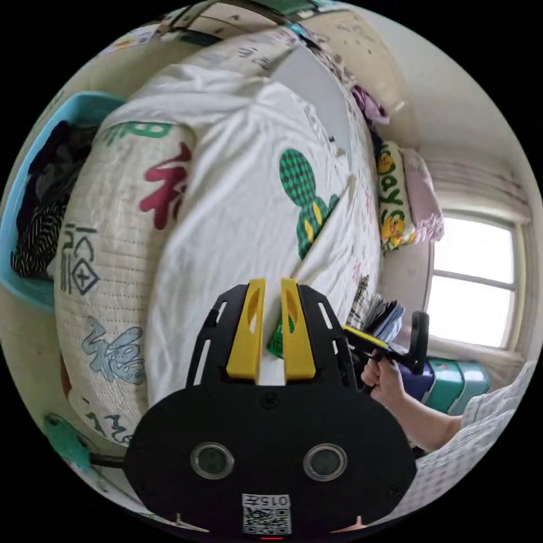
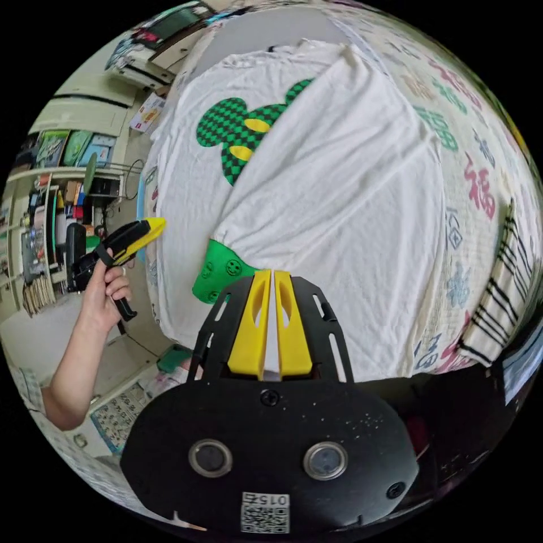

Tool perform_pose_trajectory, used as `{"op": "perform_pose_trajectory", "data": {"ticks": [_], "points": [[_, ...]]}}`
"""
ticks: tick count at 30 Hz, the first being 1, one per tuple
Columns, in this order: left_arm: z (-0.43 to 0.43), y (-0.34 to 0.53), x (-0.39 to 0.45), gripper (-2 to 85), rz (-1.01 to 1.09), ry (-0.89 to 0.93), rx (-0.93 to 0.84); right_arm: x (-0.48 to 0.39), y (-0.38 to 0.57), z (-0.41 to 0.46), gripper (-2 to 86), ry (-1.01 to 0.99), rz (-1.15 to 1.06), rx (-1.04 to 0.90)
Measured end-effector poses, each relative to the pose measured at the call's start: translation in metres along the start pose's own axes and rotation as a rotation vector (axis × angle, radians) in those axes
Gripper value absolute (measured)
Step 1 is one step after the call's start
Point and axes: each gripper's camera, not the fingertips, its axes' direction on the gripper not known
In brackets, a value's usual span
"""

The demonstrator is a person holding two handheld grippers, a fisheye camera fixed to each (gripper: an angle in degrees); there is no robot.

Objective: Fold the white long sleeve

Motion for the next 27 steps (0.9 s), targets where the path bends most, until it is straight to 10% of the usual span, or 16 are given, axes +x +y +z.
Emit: {"op": "perform_pose_trajectory", "data": {"ticks": [11, 27], "points": [[-0.084, 0.037, -0.323, 11.9, -0.788, 0.524, 0.511, -0.088, -0.066, 0.08, -0.5, 0.129, -0.088, -0.277], [0.013, -0.065, -0.455, 5.6, -0.911, 0.726, 0.286, -0.103, -0.091, 0.109, -0.5, 0.293, 0.046, -0.376]]}}
